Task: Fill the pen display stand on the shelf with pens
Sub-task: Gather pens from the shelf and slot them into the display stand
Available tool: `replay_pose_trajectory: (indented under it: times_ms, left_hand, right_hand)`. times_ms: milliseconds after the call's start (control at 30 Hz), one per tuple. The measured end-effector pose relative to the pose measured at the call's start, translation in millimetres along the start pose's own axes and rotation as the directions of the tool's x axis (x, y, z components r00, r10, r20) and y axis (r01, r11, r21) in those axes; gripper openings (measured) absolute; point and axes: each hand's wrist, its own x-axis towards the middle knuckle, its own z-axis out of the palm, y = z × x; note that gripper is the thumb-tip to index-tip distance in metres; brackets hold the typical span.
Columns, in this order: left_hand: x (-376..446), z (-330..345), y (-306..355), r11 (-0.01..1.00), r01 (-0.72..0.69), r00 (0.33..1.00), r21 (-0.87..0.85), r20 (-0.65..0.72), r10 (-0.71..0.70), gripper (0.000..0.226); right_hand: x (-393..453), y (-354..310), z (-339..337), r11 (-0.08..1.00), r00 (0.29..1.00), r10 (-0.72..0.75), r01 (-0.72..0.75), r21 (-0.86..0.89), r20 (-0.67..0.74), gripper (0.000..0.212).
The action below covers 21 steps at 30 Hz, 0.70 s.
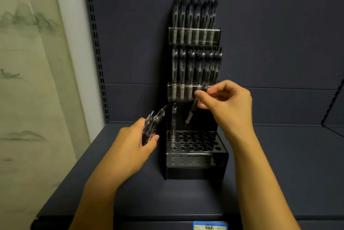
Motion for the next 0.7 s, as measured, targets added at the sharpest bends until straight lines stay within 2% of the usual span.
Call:
replay_pose_trajectory:
  times_ms: [100, 233, 367, 600, 700]
  left_hand:
    - [0.5, 1.1, -0.1, 1.000, -0.004, 1.000, -0.008, 0.005, 0.005, 0.024]
    - [1.6, 1.6, 0.8, 1.000, -0.014, 1.000, -0.004, -0.001, 0.014, 0.025]
    - [0.8, 2.5, 1.3, 1.000, -0.009, 1.000, 0.001, 0.001, 0.009, 0.026]
    - [-0.1, 3.8, 3.1, 1.000, -0.011, 1.000, 0.014, -0.005, 0.011, 0.026]
    - [-1.5, 3.7, 4.4, 1.000, -0.015, 1.000, 0.014, -0.007, 0.015, 0.025]
  right_hand:
    - [-1.8, -0.7, 8.0, 0.991, 1.000, -0.011, 0.013, -0.131, 0.014, 0.022]
    - [-4.0, -0.9, 15.3, 0.988, 0.999, 0.023, -0.018, -0.154, 0.027, 0.022]
    - [-4.5, 5.4, 22.5, 0.964, 0.997, 0.032, -0.012, -0.265, 0.069, 0.022]
    - [-5.0, 10.6, 31.5, 0.877, 0.994, -0.008, 0.060, -0.476, 0.112, 0.025]
    - [-9.7, 16.5, 36.0, 0.826, 0.983, 0.038, 0.071, -0.559, 0.180, 0.029]
